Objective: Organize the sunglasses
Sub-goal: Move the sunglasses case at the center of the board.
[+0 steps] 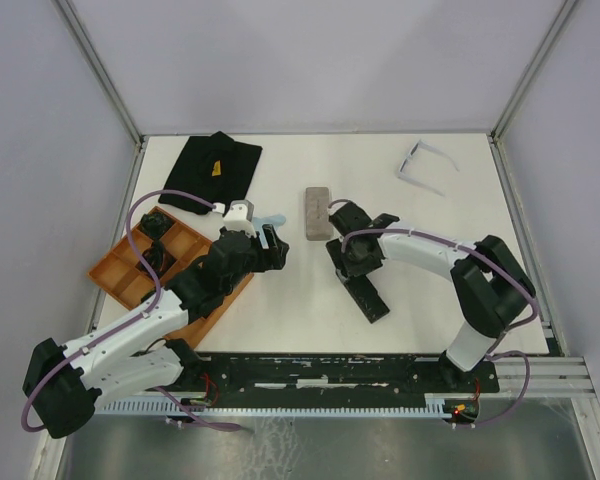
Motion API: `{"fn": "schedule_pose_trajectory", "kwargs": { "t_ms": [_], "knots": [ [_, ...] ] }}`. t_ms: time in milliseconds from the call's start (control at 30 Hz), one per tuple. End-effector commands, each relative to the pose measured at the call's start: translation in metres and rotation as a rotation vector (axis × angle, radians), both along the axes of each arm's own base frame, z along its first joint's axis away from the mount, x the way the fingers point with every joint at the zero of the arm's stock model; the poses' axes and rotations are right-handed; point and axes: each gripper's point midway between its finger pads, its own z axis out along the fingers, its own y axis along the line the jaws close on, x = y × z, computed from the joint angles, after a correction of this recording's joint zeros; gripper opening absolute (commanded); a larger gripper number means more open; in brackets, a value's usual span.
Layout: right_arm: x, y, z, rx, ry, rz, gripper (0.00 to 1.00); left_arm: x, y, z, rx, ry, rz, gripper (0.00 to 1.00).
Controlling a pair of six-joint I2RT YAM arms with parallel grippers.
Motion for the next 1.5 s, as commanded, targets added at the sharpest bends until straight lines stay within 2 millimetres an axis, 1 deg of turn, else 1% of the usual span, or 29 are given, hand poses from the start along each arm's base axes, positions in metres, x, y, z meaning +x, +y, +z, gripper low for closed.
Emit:
{"fn": "schedule_pose_trajectory", "kwargs": {
  "t_ms": [0, 100, 200, 233, 267, 367, 433, 467, 533, 600, 633, 700, 800, 867, 1067, 1200, 1267, 1300, 1400, 1467],
  "knots": [
    [0.042, 0.038, 0.021, 0.158, -0.100, -0.322, 0.71, 0.006, 0.002, 0.013, -0.015, -0.031, 0.032, 0.82],
    [0.054, 0.056, 0.020, 0.220, -0.073, -0.426, 0.75, 0.006, 0.002, 0.011, -0.014, -0.026, 0.029, 0.82],
    [0.060, 0.077, 0.025, 0.321, -0.060, -0.452, 0.81, 0.006, 0.000, 0.007, -0.002, -0.012, 0.020, 0.82],
    [0.062, 0.080, 0.029, 0.343, -0.066, -0.449, 0.83, 0.006, 0.000, 0.006, 0.006, -0.005, 0.019, 0.82],
    [0.063, 0.080, 0.034, 0.351, -0.077, -0.441, 0.87, 0.006, -0.001, 0.005, 0.013, 0.003, 0.018, 0.82],
    [0.068, 0.063, 0.047, 0.310, -0.138, -0.402, 0.92, 0.006, -0.001, 0.002, 0.022, 0.011, 0.018, 0.82],
    [0.064, 0.051, 0.053, 0.238, -0.166, -0.278, 0.93, 0.007, -0.001, 0.002, 0.015, 0.006, 0.019, 0.83],
    [0.058, 0.041, 0.053, 0.180, -0.165, -0.200, 0.94, 0.007, -0.002, 0.002, 0.015, 0.006, 0.016, 0.83],
    [0.044, 0.024, 0.047, 0.095, -0.151, -0.035, 0.99, 0.007, -0.003, 0.003, 0.013, 0.005, 0.015, 0.83],
    [0.032, 0.010, 0.040, 0.039, -0.135, 0.031, 0.99, 0.008, -0.003, 0.003, 0.011, 0.004, 0.014, 0.83],
    [0.026, 0.006, 0.037, 0.029, -0.119, 0.058, 0.99, 0.008, -0.004, 0.004, 0.009, 0.002, 0.013, 0.82],
    [0.016, 0.004, 0.031, 0.033, -0.084, 0.082, 0.99, 0.008, -0.003, 0.005, 0.006, -0.002, 0.015, 0.83],
    [0.004, 0.009, 0.025, 0.070, -0.044, 0.094, 0.99, 0.008, -0.002, 0.007, 0.003, -0.006, 0.017, 0.83],
    [-0.003, 0.008, 0.021, 0.073, -0.024, 0.086, 0.99, 0.007, -0.002, 0.008, 0.000, -0.009, 0.017, 0.83],
    [-0.017, -0.008, 0.010, 0.011, 0.015, 0.034, 0.99, 0.006, -0.002, 0.005, 0.002, -0.004, 0.011, 0.83],
    [-0.028, -0.010, 0.000, -0.004, 0.043, 0.021, 0.98, 0.006, -0.004, 0.004, -0.002, 0.000, 0.007, 0.83],
    [-0.030, -0.009, -0.005, -0.002, 0.043, 0.014, 0.96, 0.007, -0.005, 0.004, -0.008, 0.000, 0.004, 0.82],
    [-0.030, -0.008, -0.006, 0.002, 0.040, 0.009, 0.91, 0.007, -0.006, 0.004, -0.009, 0.000, 0.003, 0.82],
    [-0.029, -0.001, -0.009, 0.017, 0.037, -0.005, 0.80, 0.007, -0.007, 0.003, -0.006, 0.004, -0.001, 0.83],
    [-0.024, 0.002, -0.007, 0.024, 0.013, -0.034, 0.71, 0.007, -0.007, 0.003, -0.003, 0.004, 0.000, 0.82]
  ]
}}
